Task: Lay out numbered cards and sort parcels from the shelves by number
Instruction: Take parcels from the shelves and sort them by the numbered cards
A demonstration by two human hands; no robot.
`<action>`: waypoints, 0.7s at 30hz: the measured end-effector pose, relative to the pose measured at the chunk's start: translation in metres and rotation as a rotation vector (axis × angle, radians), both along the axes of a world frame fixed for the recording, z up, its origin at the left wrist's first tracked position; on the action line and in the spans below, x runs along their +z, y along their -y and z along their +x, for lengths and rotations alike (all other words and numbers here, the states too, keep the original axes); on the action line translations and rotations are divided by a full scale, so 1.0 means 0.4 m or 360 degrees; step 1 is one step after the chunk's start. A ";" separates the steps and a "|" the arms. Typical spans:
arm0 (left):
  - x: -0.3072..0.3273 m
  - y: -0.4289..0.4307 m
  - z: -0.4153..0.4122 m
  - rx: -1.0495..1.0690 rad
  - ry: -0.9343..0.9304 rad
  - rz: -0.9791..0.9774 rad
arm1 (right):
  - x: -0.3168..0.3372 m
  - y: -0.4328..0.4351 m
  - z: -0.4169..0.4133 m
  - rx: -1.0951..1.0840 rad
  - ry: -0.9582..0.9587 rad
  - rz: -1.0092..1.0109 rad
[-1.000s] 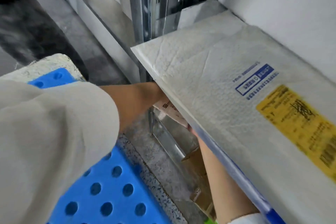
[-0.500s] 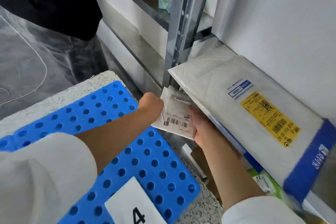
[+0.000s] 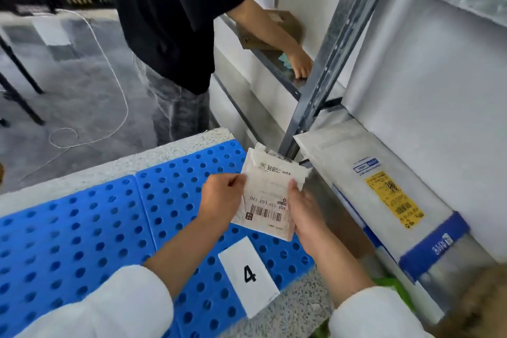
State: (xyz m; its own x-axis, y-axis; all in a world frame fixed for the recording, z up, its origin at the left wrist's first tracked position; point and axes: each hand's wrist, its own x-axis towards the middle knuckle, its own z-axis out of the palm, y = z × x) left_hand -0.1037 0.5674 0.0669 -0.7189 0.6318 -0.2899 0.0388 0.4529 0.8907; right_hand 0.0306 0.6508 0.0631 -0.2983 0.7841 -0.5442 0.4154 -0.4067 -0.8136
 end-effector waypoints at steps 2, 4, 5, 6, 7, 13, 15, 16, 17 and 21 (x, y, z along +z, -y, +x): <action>0.034 0.077 0.014 0.0069 0.0028 0.0062 | 0.044 0.055 0.012 0.0031 -0.0008 0.0102; 0.074 0.161 0.045 0.0092 0.0052 0.0165 | 0.105 0.117 0.035 0.0001 -0.0092 0.0152; 0.102 0.202 0.065 0.0094 0.0055 0.0214 | 0.139 0.150 0.050 -0.0016 -0.0124 0.0184; 0.132 0.242 0.088 0.0086 0.0052 0.0259 | 0.166 0.182 0.066 -0.0020 -0.0141 0.0237; 0.150 0.275 0.109 0.0074 0.0056 0.0302 | 0.186 0.212 0.081 -0.0017 -0.0155 0.0298; 0.248 0.467 0.233 0.0160 0.0112 0.0452 | 0.282 0.390 0.177 -0.0034 -0.0291 0.0523; 0.270 0.528 0.260 0.0245 0.0110 0.0469 | 0.299 0.445 0.192 0.0008 -0.0354 0.0541; 0.284 0.562 0.272 0.0300 0.0133 0.0491 | 0.306 0.473 0.196 0.0031 -0.0376 0.0550; 0.295 0.590 0.281 0.0346 0.0177 0.0527 | 0.317 0.498 0.196 0.0063 -0.0403 0.0559; 0.321 0.728 0.304 0.0585 0.0228 0.0604 | 0.335 0.613 0.190 0.0272 -0.0514 0.0525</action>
State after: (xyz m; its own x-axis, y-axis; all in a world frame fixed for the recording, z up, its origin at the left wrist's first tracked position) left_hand 0.0181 0.2762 0.1952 -0.8821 0.4256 -0.2018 -0.1951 0.0598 0.9790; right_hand 0.1065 0.4057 0.1969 -0.5501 0.8243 -0.1340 0.1592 -0.0540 -0.9858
